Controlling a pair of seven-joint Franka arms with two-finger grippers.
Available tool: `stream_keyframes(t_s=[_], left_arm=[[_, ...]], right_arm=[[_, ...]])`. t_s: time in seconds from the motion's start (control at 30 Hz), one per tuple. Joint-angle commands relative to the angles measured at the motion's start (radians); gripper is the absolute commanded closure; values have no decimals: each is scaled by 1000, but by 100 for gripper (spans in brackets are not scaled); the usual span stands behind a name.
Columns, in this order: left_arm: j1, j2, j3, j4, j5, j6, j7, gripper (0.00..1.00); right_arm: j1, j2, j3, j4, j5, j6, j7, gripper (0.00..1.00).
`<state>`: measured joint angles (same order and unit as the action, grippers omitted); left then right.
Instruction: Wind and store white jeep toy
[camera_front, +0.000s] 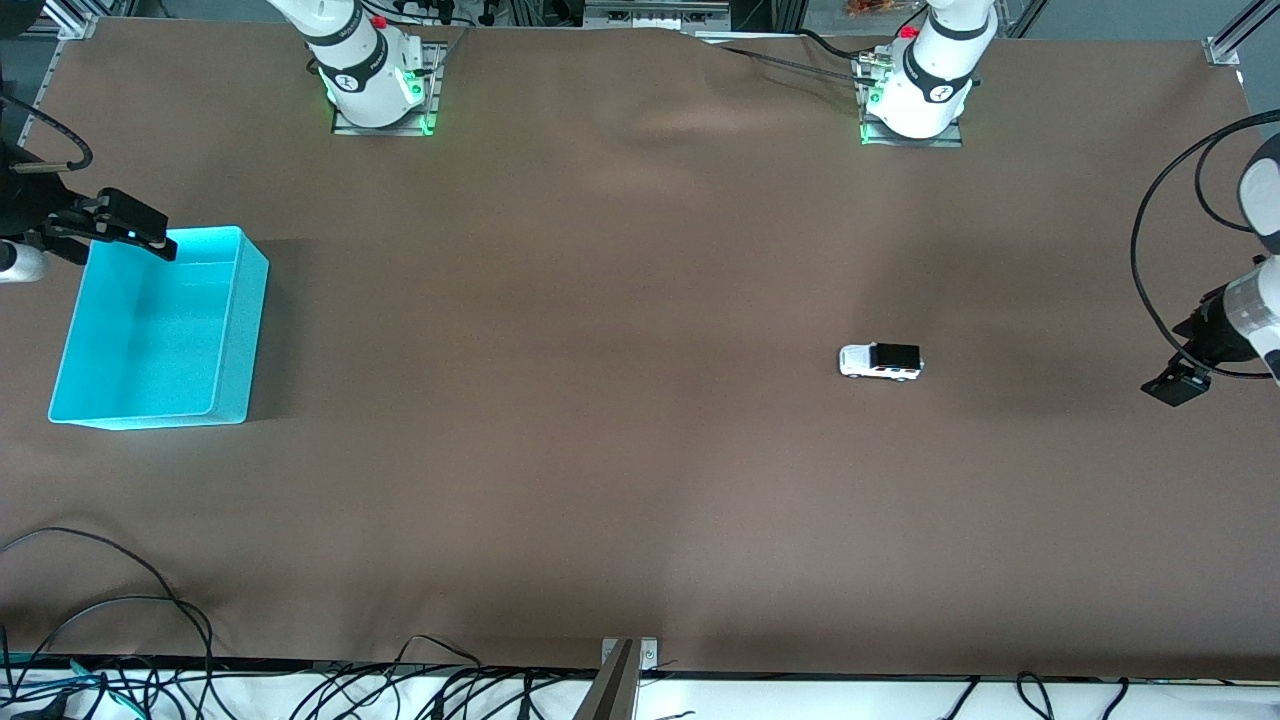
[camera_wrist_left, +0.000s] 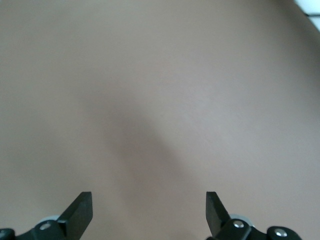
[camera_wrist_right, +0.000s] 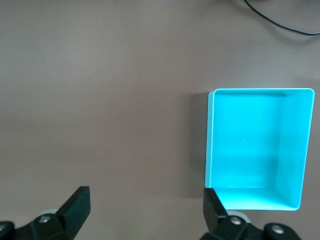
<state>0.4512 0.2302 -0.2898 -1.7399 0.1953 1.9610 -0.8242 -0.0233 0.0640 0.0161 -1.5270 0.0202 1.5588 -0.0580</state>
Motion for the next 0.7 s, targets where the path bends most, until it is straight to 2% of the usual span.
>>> stream_keyframes(t_s=[0.0, 0.67], left_arm=[[7, 0, 0, 97, -82, -92, 190, 0], [-6, 0, -9, 306, -132, -287, 718, 0]], right_arm=[[-4, 0, -1, 18, 17, -13, -14, 0], [-6, 2, -1, 18, 17, -13, -14, 0]])
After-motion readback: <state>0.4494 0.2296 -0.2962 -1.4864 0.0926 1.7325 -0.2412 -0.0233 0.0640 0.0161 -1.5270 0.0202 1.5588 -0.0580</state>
